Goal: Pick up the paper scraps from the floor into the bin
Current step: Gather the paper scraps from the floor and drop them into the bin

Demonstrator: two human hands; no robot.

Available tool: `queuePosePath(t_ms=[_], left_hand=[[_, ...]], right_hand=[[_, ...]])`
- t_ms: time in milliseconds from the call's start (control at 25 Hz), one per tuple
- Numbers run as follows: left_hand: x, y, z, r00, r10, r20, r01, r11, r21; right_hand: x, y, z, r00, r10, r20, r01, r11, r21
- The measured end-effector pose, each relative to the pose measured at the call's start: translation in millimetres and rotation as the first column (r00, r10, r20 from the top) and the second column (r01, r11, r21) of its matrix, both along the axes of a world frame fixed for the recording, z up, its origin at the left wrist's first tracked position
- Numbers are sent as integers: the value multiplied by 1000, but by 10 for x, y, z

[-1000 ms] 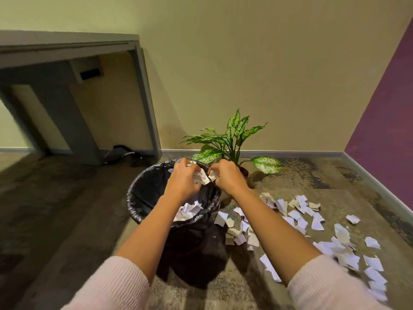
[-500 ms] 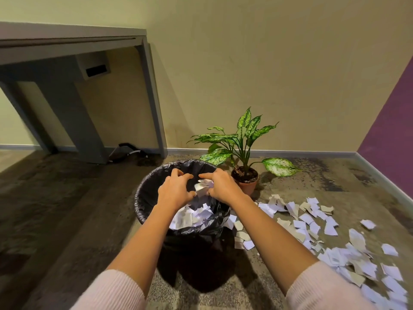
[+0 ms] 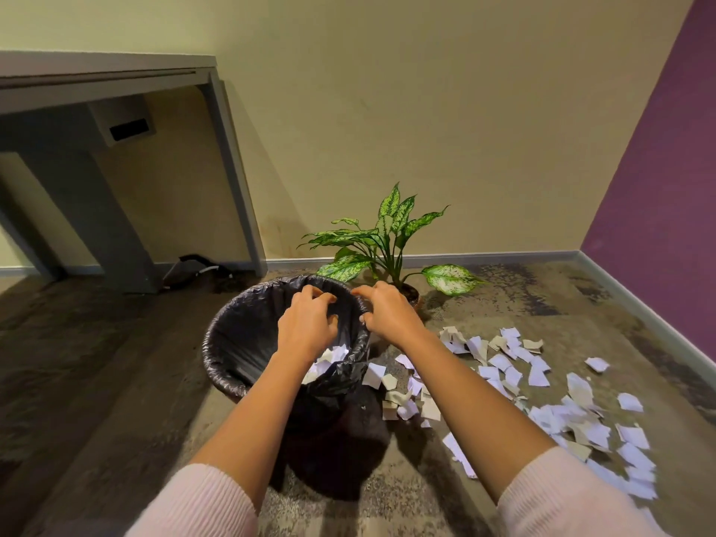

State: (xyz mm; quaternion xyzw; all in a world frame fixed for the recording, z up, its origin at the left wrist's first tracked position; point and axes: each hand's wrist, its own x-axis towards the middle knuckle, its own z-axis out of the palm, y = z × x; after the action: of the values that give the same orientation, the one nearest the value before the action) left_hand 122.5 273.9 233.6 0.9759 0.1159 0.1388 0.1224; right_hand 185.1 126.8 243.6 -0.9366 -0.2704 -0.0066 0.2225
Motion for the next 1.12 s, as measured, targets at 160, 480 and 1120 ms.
queuePosePath(t_ms=[160, 480, 1120], left_hand=[[27, -400, -9, 997, -79, 20, 77, 994, 78], [89, -1246, -364, 964, -256, -71, 263, 956, 127], [-72, -2539, -1736, 698, -404, -591, 456, 887, -68]], right_hand=[[-2, -406, -75, 998, -65, -3, 64, 997, -30], [-85, -1283, -433, 982, -186, -30, 181, 977, -112], [-476, -2972, -1774, 828, -462, -319, 327, 858, -396]])
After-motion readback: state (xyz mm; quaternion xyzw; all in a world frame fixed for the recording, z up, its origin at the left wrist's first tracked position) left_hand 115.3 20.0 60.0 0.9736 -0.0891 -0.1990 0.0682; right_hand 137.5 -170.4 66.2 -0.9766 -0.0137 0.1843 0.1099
